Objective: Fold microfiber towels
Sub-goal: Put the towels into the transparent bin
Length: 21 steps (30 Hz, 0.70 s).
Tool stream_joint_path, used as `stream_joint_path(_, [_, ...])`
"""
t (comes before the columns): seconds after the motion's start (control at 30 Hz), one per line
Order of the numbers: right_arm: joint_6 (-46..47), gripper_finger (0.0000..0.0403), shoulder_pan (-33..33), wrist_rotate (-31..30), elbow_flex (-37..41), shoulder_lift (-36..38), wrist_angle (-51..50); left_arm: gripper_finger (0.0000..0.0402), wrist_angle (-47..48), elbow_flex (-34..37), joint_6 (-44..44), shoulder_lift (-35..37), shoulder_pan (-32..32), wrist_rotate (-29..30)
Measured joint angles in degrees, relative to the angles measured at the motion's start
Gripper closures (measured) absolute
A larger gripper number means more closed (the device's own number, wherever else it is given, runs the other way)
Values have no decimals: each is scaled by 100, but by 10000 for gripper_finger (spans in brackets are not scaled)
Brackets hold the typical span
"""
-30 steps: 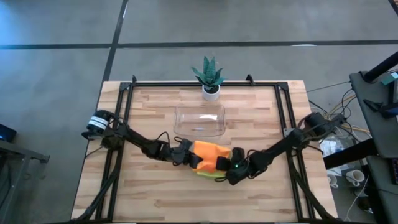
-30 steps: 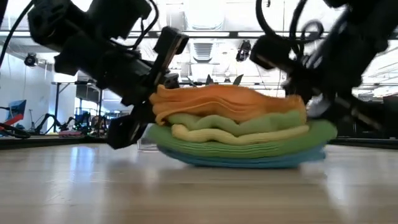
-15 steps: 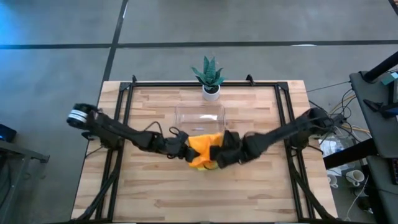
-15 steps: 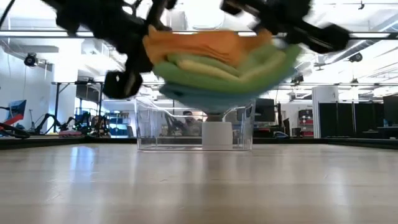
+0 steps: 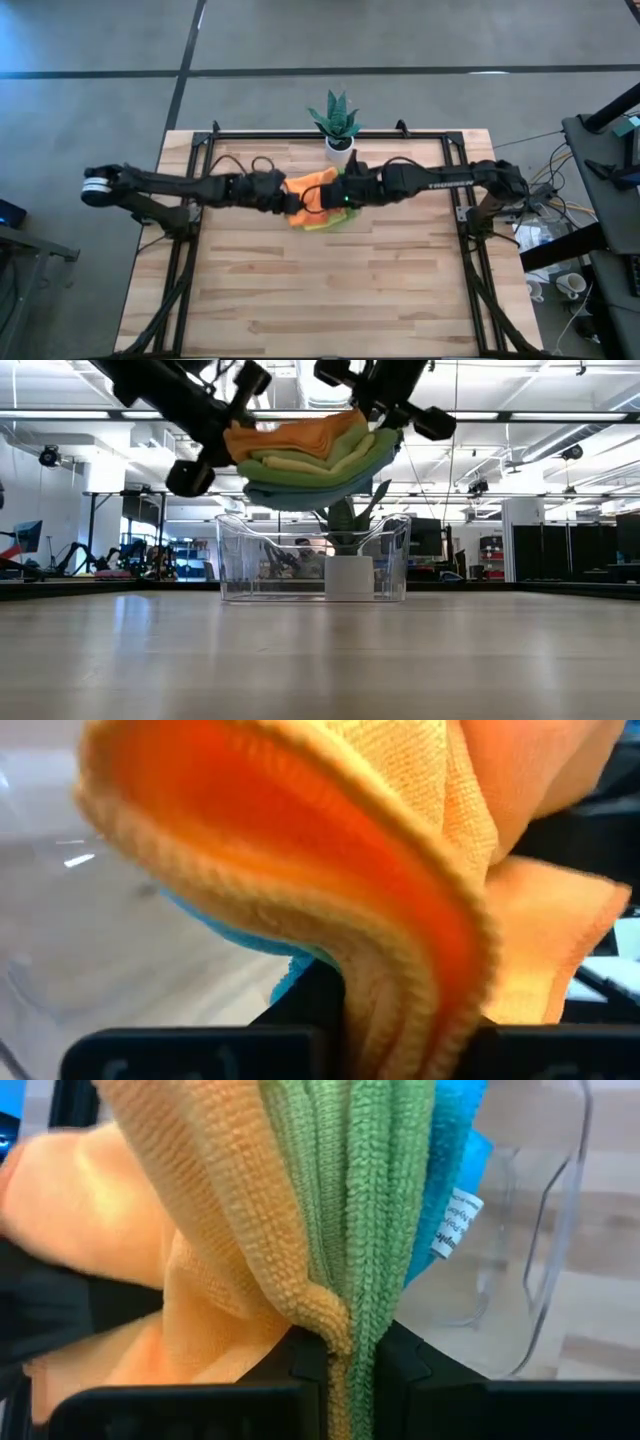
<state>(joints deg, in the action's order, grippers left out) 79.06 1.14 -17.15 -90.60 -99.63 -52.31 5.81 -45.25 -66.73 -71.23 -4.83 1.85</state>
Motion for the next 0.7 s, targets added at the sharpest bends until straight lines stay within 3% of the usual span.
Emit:
stream_joint_path(0.3, [-308, 373, -689, 432, 315, 0, 37, 386, 232, -347, 527, -527, -1036, -855])
stream_joint_path(0.7, [-342, 373, -939, 771, 1405, -111, 1185, 386, 401, -772, 762, -1408, -1206, -1141])
